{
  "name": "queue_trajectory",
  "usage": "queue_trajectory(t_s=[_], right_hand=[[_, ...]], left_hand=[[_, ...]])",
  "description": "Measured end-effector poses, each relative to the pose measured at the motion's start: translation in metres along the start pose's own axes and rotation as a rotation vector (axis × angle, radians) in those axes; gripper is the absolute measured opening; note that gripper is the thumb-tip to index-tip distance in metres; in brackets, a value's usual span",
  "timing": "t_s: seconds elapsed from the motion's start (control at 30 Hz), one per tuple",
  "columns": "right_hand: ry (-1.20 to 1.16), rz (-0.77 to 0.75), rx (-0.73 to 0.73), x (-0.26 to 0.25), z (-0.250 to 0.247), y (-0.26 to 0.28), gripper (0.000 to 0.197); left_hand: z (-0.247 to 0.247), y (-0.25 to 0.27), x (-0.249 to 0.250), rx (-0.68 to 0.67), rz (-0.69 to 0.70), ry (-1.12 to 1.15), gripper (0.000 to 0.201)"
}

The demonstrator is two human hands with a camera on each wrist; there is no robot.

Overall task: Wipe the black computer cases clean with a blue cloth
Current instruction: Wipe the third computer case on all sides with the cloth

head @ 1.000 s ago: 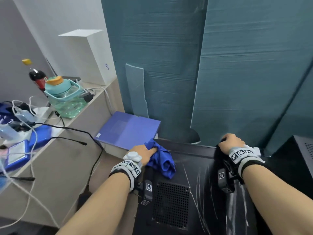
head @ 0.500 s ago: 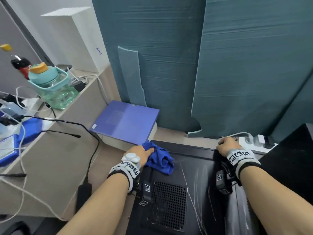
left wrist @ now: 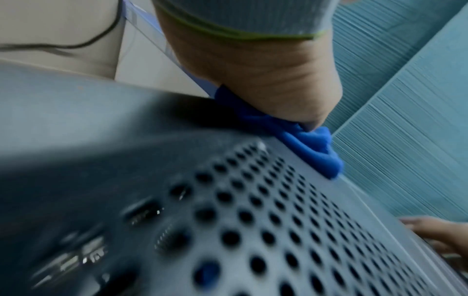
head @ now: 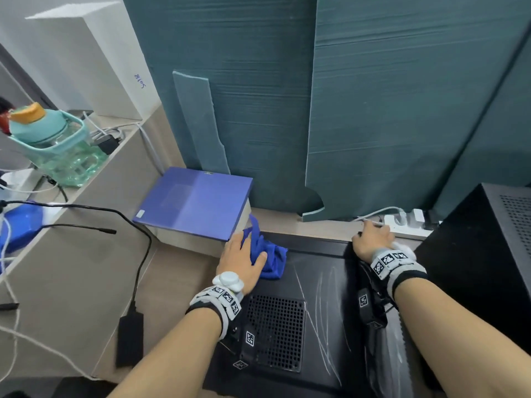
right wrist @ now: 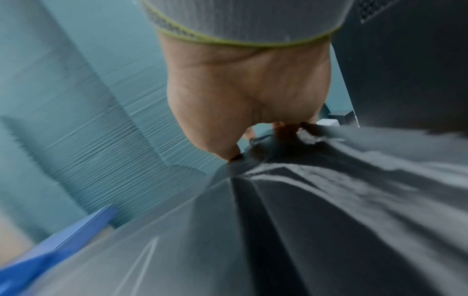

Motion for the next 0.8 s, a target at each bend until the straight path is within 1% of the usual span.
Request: queue_trajectory(t_s=[0.07, 0.17, 0.23, 0.27, 0.33, 0.37, 0.4, 0.43, 0.5, 0.53, 0.67, 0.73, 0.8], right_hand=[[-0.047, -0.029, -0.019, -0.002, 0.008, 0.014, 0.062], [-0.067, -0.009, -0.051, 0.015, 0.018, 0.046, 0.066], [-0.079, -0.017, -0.076, 0.025, 0.025, 0.062, 0.066], [-0.093, -0.027, -0.093, 0.028, 0.027, 0.071, 0.066], [-0.137, -0.055, -0.124, 0.037, 0.031, 0.080, 0.064], [-0.155, -0.055, -0.120, 0.042, 0.035, 0.088, 0.062], [-0.164, -0.054, -0.107, 0.047, 0.038, 0.099, 0.061], [-0.177, -0.054, -0.091, 0.050, 0.041, 0.103, 0.060], [-0.167, -0.060, -0.070, 0.056, 0.050, 0.117, 0.059], [-0.167, -0.057, -0.066, 0.059, 0.053, 0.127, 0.059], [-0.127, -0.082, -0.069, 0.077, 0.073, 0.148, 0.065], [-0.147, -0.086, -0.066, 0.081, 0.077, 0.157, 0.067], [-0.196, -0.076, -0.059, 0.087, 0.078, 0.176, 0.063]], left_hand=[[0.006, 0.004, 0.010, -0.021, 0.059, -0.152, 0.065], [0.011, 0.021, 0.052, -0.090, 0.259, -0.290, 0.063], [0.019, 0.042, 0.086, -0.147, 0.468, -0.314, 0.068], [0.027, 0.058, 0.101, -0.158, 0.581, -0.321, 0.066], [0.051, 0.088, 0.127, -0.147, 0.795, -0.297, 0.056], [0.057, 0.104, 0.133, -0.157, 0.868, -0.261, 0.052], [0.060, 0.116, 0.133, -0.171, 0.917, -0.252, 0.050], [0.060, 0.117, 0.131, -0.170, 0.942, -0.268, 0.049], [0.050, 0.113, 0.116, -0.175, 0.913, -0.311, 0.053], [0.042, 0.110, 0.105, -0.166, 0.853, -0.326, 0.056], [0.014, 0.090, 0.050, -0.124, 0.426, -0.362, 0.057], [0.007, 0.081, 0.029, -0.112, 0.288, -0.347, 0.057], [0.008, 0.085, 0.025, -0.122, 0.206, -0.286, 0.057]])
Point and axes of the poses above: each hand's wrist, its own y-axis away from the middle knuckle, its own z-axis out of the palm, x = y × z, the point moved 1 cm from there along -y, towards the middle knuckle
